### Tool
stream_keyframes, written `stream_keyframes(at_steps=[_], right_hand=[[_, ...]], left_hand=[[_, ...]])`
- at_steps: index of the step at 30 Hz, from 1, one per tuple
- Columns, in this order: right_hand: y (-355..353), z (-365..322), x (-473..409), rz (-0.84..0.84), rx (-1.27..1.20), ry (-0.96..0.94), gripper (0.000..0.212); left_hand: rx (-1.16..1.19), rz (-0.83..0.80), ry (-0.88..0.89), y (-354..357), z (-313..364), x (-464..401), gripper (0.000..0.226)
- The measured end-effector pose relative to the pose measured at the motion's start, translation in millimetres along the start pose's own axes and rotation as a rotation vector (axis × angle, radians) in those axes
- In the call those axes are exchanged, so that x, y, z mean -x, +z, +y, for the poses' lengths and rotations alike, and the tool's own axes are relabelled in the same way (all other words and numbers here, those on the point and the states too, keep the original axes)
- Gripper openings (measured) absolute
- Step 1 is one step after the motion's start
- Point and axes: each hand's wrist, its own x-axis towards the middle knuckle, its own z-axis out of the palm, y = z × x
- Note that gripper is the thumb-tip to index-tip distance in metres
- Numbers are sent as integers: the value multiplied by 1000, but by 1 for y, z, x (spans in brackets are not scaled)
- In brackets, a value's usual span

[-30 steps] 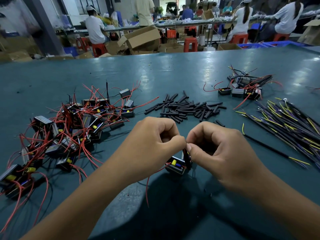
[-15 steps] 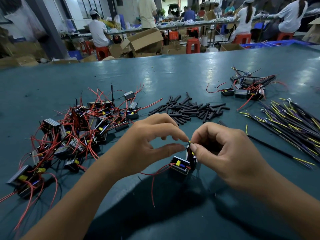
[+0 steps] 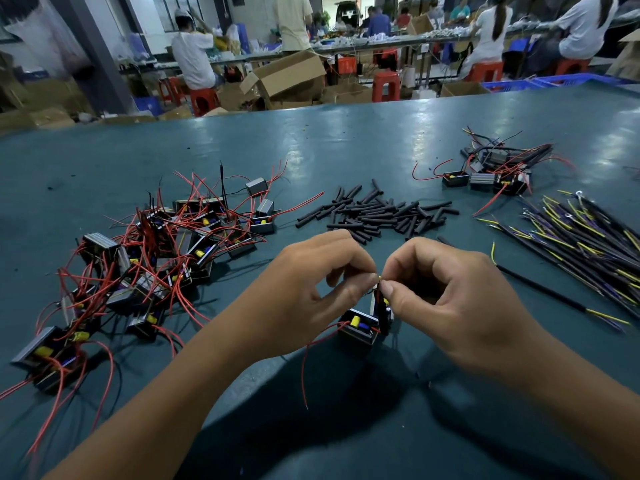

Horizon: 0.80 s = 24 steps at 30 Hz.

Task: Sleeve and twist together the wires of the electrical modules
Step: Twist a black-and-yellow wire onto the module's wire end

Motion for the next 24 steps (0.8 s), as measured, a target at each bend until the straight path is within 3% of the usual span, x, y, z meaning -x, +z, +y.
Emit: stream_keyframes(at_steps=[10,14,21,24], right_hand=[[1,0,1,-12,-7,-4,7],[1,0,0,-9,-26,6,7],[2,-1,0,-6,-22,1,8],[2,-1,0,-1,-17,15,8]], left_hand=[[795,-53,-652,8,10,-4,16],[692,-40,-603,6,7,-3,14],[1049,-130,-851,15,7,-4,9],[920,-76,-767,11,6,-4,11]])
